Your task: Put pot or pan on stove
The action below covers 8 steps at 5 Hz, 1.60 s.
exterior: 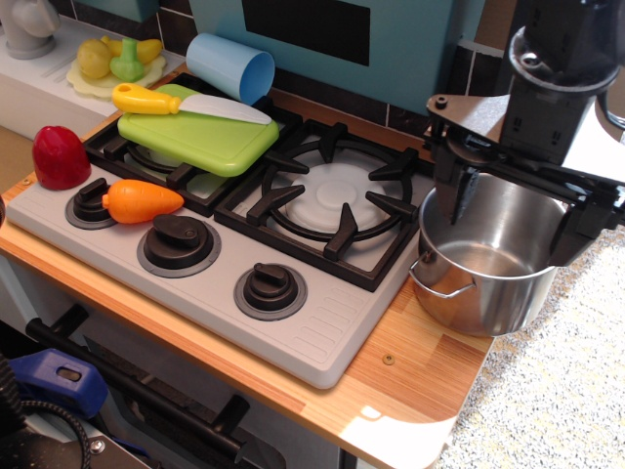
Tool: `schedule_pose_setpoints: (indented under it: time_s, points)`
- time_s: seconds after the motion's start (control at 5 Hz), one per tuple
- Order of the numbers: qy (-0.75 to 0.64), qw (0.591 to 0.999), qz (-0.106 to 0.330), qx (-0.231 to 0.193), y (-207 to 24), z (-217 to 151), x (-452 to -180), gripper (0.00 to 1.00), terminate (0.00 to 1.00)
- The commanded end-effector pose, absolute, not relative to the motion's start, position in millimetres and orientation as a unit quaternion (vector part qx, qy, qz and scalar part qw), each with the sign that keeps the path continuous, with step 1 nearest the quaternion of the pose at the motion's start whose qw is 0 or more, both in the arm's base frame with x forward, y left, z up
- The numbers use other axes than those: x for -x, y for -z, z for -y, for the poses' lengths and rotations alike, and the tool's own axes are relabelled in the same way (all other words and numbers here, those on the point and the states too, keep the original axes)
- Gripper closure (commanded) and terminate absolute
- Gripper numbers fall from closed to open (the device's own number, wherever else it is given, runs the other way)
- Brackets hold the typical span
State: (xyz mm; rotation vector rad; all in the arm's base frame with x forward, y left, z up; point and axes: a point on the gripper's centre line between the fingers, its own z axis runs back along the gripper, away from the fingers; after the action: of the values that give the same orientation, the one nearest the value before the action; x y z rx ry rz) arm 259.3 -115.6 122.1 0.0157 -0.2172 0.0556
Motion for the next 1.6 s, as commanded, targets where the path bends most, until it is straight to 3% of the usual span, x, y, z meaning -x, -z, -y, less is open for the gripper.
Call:
schedule_pose_setpoints:
  time_s: [0.0, 0.4, 0.6, 1.2, 1.4]
  points:
    - [-0.028, 0.994, 0.108, -0.008, -122.1, 115.6, -259.3, 0.0, 0.0]
    - [0.017, 0.992, 0.123, 0.012, -115.3, 128.2, -277.2, 0.0, 0.0]
    - [0.041, 0.987, 0.152, 0.005, -99.2, 137.2, -286.6, 0.0, 0.0]
    - [0.039, 0.981, 0.183, 0.046, -49.4, 132.4, -297.8, 0.0, 0.0]
    - [0.031, 0.982, 0.184, 0.034, -40.4, 131.3, -298.9, 1.0, 0.0]
